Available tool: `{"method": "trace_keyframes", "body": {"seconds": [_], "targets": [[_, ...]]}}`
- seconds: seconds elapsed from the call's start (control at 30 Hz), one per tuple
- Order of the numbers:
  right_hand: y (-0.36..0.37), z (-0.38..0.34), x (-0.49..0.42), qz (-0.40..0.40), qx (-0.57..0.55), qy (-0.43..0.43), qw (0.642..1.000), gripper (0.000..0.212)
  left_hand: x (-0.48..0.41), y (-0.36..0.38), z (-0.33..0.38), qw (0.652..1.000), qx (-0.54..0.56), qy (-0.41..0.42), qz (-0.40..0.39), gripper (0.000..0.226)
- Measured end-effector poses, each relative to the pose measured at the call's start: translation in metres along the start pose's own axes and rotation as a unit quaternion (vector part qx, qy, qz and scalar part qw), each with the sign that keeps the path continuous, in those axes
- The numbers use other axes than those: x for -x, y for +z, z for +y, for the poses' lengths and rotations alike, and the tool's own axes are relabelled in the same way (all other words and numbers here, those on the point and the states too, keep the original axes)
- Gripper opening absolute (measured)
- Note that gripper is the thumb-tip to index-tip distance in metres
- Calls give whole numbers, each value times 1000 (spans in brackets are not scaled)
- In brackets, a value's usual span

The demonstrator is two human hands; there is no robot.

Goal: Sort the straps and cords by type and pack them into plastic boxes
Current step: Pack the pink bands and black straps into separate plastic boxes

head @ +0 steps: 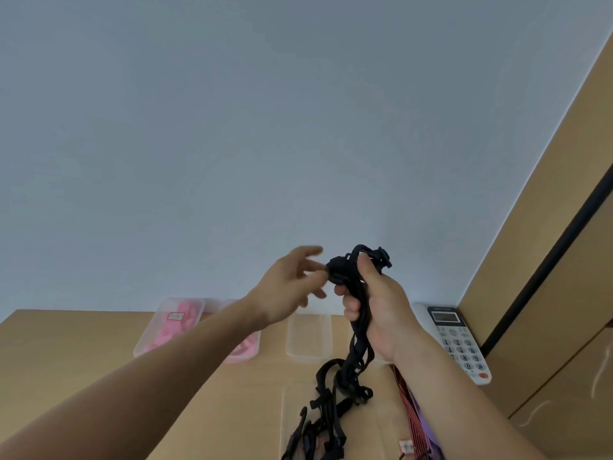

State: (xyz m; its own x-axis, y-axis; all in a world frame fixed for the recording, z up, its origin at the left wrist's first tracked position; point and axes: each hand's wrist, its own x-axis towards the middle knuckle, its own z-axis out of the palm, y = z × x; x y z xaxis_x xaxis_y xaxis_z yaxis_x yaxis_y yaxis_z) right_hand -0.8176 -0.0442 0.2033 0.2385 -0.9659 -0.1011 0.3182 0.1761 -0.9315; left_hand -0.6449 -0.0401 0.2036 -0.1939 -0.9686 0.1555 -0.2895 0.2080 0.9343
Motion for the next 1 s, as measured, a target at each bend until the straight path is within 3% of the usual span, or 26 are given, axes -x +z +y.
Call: {"method": "trace_keyframes", "body": {"seconds": [0.07, 0.13, 0.37, 0.47, 0.57, 0.7, 0.77, 0.8, 0.83, 0.87, 0.93, 0.97, 1.0], "targets": [[0, 3, 1, -32, 24, -5, 999, 51, 0, -5, 4, 995, 36, -40, -79, 26], [2, 5, 2, -34, 36, -21, 999, 51, 1, -6, 5, 995, 7, -16, -99, 25], [5, 0, -3, 13, 168, 5, 986, 55, -1, -1, -9, 976, -205, 68, 39, 27], [9, 1, -4, 30, 192, 15, 981, 45, -3, -5, -17, 917, -370, 121, 85, 30], [15, 5, -4, 41, 158, 47, 985, 35, -8, -8, -24, 841, -477, 232, 109, 26], [21, 5, -7, 27, 25, 92, 995, 44, -11, -9, -33, 747, -530, 363, 173, 7], [22, 5, -8, 12, -10, 95, 995, 46, -14, -9, -37, 727, -532, 389, 192, 23], [21, 5, -9, 21, -18, 90, 996, 44, -15, -10, -38, 730, -526, 394, 190, 28], [20, 6, -10, 36, -22, 82, 996, 39, -14, -9, -38, 755, -504, 383, 174, 32], [19, 6, -11, 48, -25, 70, 996, 36, -13, -8, -36, 807, -452, 348, 153, 40], [16, 6, -12, 44, -30, 40, 998, 35, -8, -11, -28, 946, -258, 180, 81, 62], [14, 6, -12, 32, -28, 24, 999, 37, -6, -13, -22, 987, -140, 74, 32, 70], [13, 7, -12, 17, -18, 14, 1000, 39, -5, -16, -17, 999, -37, -9, -10, 69]]}}
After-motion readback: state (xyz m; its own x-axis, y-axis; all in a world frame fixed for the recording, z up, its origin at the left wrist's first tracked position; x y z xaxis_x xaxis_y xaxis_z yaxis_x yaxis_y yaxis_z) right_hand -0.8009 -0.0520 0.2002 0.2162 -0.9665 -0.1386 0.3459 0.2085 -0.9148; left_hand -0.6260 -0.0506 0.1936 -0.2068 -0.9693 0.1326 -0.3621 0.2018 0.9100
